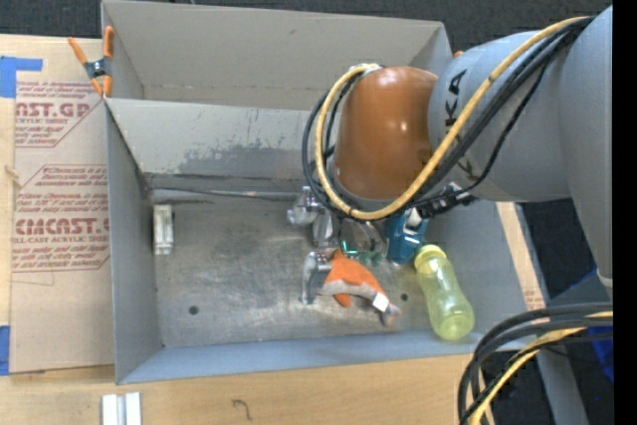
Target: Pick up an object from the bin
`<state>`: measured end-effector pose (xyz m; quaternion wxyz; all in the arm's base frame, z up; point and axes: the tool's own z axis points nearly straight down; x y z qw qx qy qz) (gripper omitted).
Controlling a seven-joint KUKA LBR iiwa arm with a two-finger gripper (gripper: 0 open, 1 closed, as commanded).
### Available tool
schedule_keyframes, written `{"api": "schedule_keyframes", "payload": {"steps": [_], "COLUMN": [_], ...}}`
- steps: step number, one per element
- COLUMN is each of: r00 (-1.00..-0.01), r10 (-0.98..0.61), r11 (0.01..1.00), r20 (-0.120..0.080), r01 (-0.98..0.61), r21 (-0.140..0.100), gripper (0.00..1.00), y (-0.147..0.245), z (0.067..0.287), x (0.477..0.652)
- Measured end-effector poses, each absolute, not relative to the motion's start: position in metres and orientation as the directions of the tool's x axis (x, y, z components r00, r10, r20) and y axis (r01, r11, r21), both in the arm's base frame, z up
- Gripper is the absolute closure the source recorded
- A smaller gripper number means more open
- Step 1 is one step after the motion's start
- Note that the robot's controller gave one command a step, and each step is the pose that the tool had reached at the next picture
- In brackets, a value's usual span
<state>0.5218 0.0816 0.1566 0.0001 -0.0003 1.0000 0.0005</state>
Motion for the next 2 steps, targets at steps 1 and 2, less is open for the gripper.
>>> {"api": "schedule_keyframes", "payload": {"steps": [1,2], "r00": [-0.997,-0.978], "r10": [-0.071,-0.207], "r11": [0.997,0.978], "r20": [-0.005,-0.009], "r01": [-0.072,-0.207], "r21": [0.003,-0.001], "gripper": [0.00,0.00], "y": [0.065,0.014], "z": [0.144,0.090], "x": [0.521,0.553]}}
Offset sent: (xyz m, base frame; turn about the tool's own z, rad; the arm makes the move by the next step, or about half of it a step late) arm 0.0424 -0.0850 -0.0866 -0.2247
